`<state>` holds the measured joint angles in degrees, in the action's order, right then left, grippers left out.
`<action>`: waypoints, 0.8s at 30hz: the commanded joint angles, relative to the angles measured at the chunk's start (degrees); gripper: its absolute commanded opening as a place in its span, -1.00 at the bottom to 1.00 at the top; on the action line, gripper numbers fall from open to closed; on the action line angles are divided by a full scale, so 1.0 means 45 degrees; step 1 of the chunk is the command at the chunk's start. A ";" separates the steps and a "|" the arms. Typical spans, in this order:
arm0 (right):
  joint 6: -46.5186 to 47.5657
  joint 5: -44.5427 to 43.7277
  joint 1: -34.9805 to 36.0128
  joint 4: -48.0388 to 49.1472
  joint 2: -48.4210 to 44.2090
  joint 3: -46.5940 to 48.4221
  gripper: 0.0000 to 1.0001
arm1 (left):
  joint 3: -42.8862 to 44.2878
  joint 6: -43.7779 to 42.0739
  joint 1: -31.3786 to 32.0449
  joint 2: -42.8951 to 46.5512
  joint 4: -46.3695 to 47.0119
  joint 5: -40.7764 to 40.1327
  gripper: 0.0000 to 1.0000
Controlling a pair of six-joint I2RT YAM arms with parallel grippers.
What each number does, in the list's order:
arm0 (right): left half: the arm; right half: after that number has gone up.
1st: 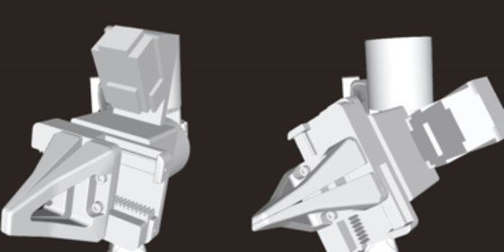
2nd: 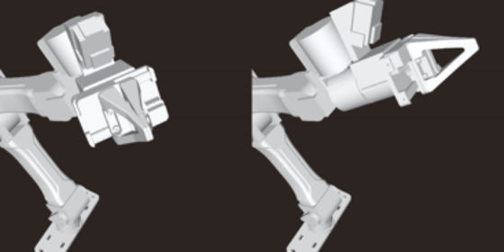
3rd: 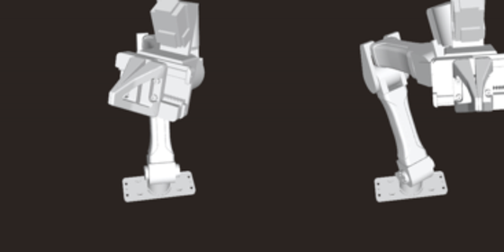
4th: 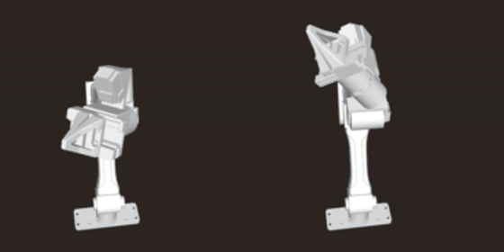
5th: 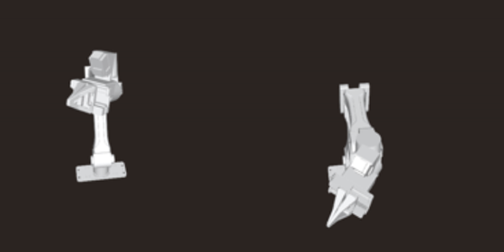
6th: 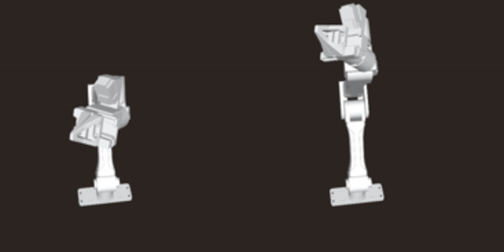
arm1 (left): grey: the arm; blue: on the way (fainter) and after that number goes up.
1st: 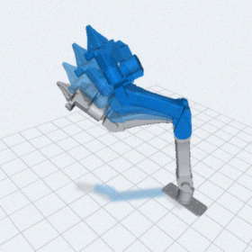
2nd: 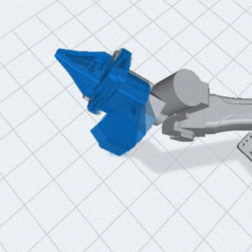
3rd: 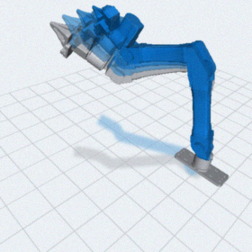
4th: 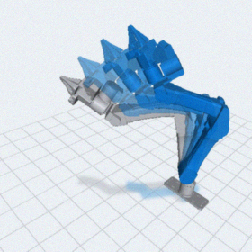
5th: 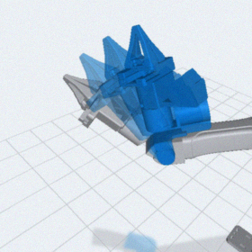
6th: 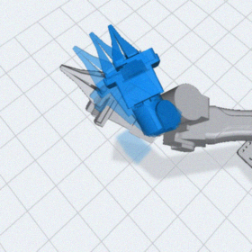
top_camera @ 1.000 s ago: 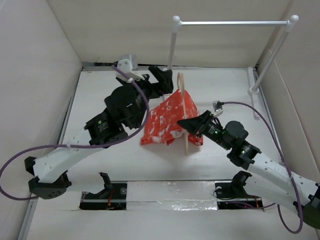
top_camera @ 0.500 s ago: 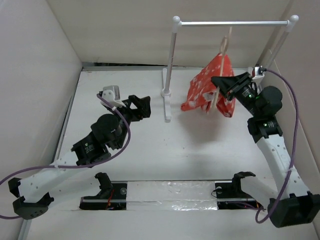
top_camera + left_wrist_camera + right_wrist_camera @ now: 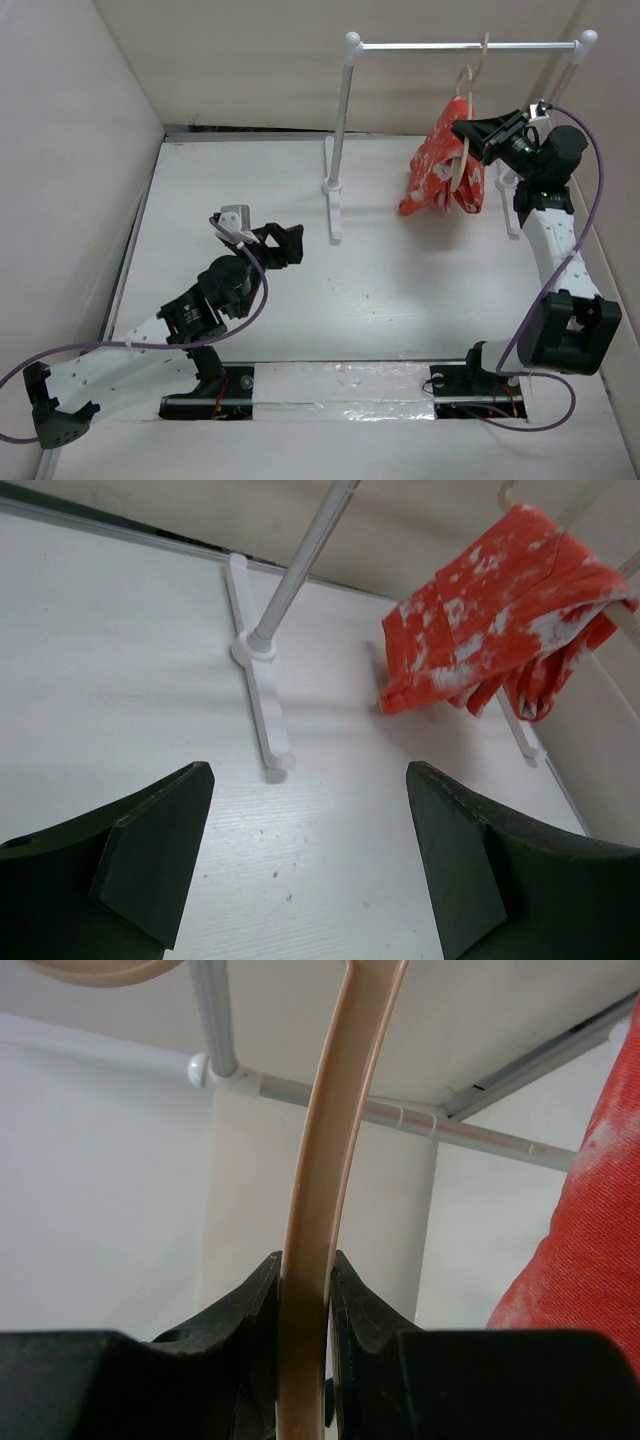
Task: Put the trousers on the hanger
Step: Place the hanger at the clothesline.
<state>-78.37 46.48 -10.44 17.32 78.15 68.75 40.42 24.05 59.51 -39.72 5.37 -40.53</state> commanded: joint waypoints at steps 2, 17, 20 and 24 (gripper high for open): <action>-0.1334 0.1781 -0.0863 0.5349 -0.0179 0.1480 -1.00 | -0.0389 0.0338 -0.0040 -0.0196 0.0644 0.0141 0.51; -0.1315 0.1918 -0.1820 0.5153 0.1930 0.2710 -1.00 | -0.0896 0.0612 -0.0040 0.1327 0.0272 0.0335 0.52; -0.1335 0.1859 -0.1958 0.5135 0.2145 0.2749 -1.00 | -0.0975 0.0650 -0.0040 0.1581 0.0214 0.0336 0.51; -0.1101 0.1956 -0.2075 0.4862 0.2535 0.3042 -1.00 | -0.1073 0.0709 -0.0040 0.1718 0.0233 0.0316 0.51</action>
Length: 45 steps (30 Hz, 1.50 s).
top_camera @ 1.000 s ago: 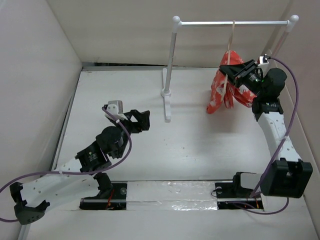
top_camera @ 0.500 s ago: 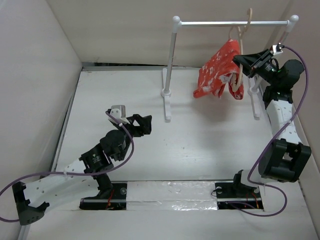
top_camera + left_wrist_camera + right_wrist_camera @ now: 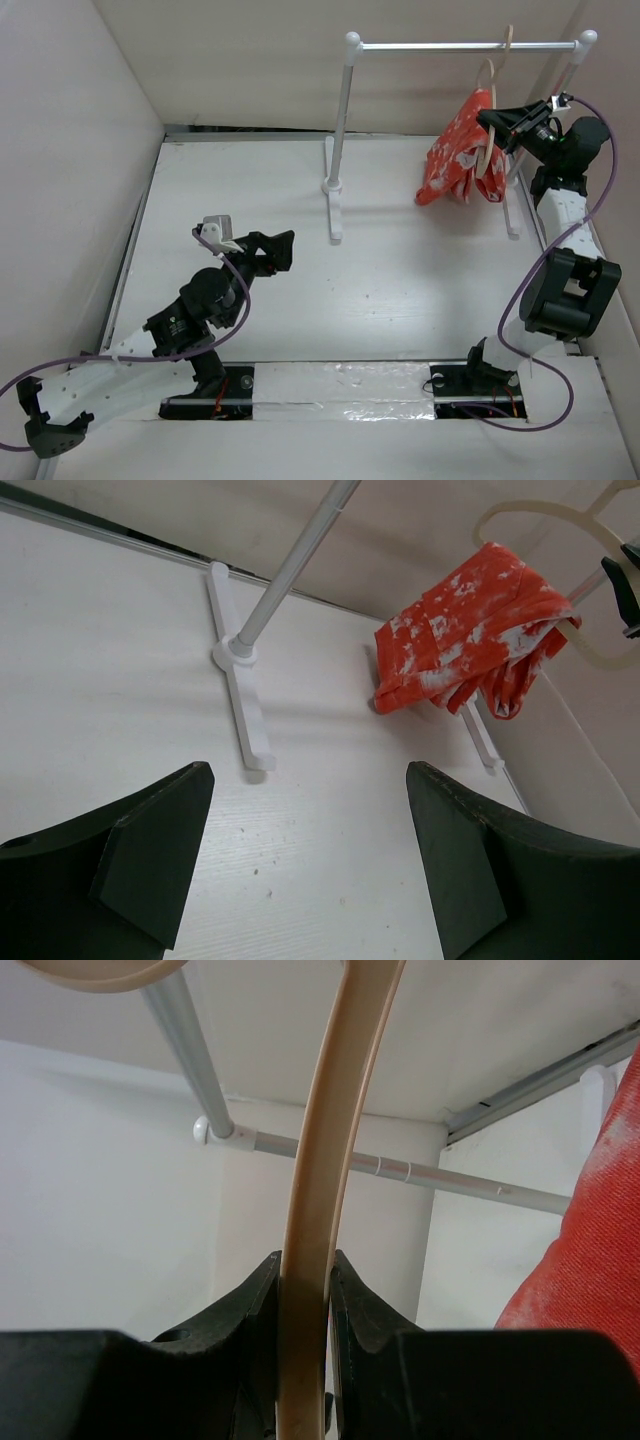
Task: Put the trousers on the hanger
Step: Place the hanger at the clothesline.
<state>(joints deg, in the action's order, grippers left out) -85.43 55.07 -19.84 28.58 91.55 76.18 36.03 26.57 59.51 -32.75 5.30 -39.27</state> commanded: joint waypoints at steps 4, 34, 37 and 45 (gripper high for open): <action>0.0760 0.0165 -0.0104 0.2243 -0.0071 0.1528 -1.00 | -0.0038 0.0209 -0.0040 0.0169 0.0170 0.0171 0.51; 0.3905 -0.0791 -0.0747 -0.0784 -0.1629 -0.0190 1.00 | 0.0781 0.1010 -0.0040 0.0267 -0.0572 0.0737 0.56; 0.4353 -0.1416 -0.0864 -0.1699 -0.2469 -0.0620 1.00 | 0.1055 0.1030 -0.0040 0.0344 -0.0846 0.0737 0.57; 0.7596 -0.4560 -0.1295 -0.6307 -0.4792 -0.0913 1.00 | 0.1854 0.1049 -0.0040 0.0793 -0.1761 0.0816 0.67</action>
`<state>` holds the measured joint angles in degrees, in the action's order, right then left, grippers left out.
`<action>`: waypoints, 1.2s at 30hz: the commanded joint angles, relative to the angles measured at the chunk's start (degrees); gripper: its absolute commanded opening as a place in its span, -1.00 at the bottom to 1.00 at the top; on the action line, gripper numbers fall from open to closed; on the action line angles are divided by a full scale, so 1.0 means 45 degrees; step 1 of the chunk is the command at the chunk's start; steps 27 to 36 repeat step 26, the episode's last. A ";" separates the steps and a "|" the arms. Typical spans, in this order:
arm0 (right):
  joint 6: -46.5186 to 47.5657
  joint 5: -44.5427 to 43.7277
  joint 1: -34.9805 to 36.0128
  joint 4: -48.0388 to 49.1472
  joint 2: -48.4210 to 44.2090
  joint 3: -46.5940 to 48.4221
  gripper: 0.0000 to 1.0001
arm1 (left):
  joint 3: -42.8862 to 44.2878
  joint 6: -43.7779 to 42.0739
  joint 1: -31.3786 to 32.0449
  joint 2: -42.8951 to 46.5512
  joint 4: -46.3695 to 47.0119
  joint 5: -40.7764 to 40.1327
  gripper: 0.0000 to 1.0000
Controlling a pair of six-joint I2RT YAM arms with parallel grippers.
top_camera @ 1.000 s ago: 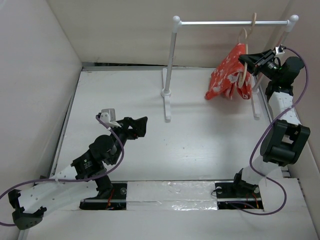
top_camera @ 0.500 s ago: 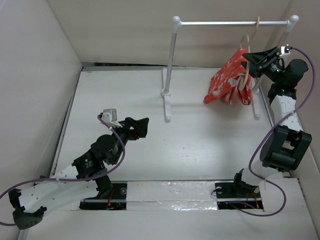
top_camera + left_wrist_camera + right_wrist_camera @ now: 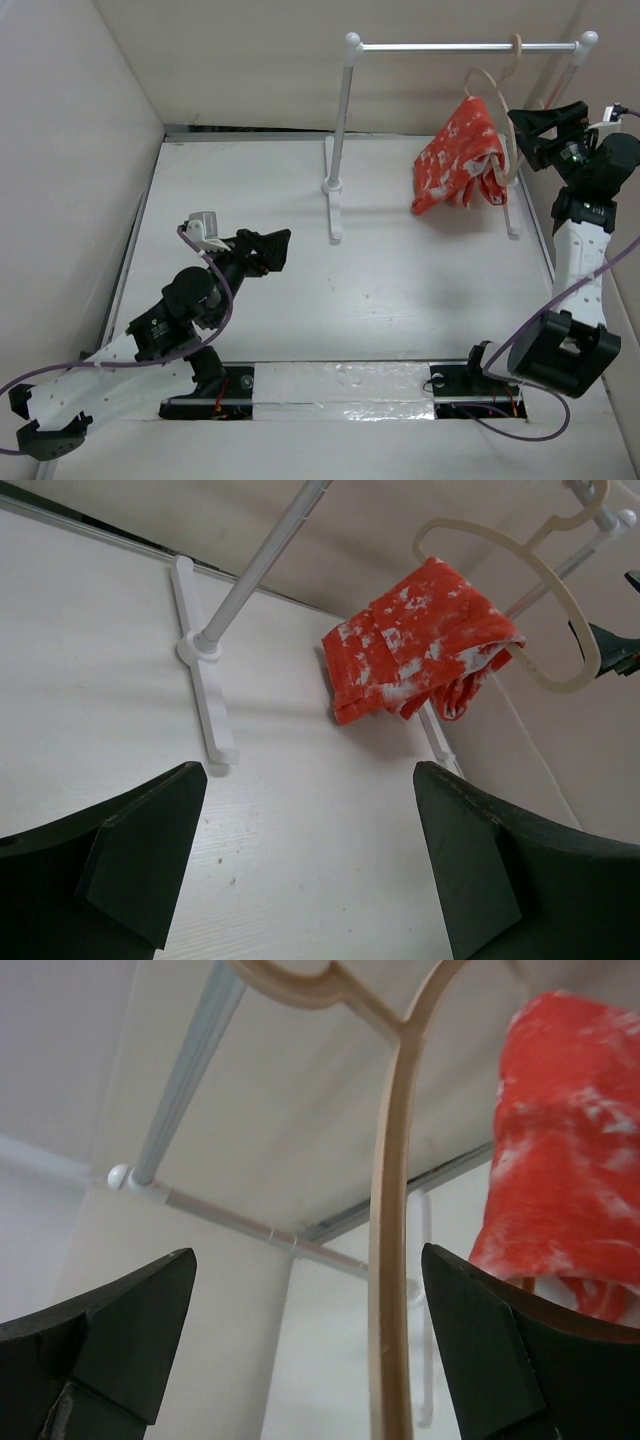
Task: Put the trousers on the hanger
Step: Place the hanger at the clothesline, then reset both arms
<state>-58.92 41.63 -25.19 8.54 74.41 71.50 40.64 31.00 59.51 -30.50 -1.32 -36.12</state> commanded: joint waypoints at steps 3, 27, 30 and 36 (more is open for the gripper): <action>0.1687 -0.2451 -0.0105 -0.1647 -0.2136 -0.0575 1.00 | 0.1046 0.0161 -0.0040 0.0663 -0.0506 0.0213 0.68; 0.5024 -0.2571 0.2063 -0.4181 -1.0754 -0.3801 1.00 | 0.0988 0.0531 -0.0040 0.3615 -0.1483 0.0624 0.79; 0.5024 -0.2571 0.2063 -0.4181 -1.0754 -0.3801 1.00 | 0.0988 0.0531 -0.0040 0.3615 -0.1483 0.0624 0.79; 0.5024 -0.2571 0.2063 -0.4181 -1.0754 -0.3801 1.00 | 0.0988 0.0531 -0.0040 0.3615 -0.1483 0.0624 0.79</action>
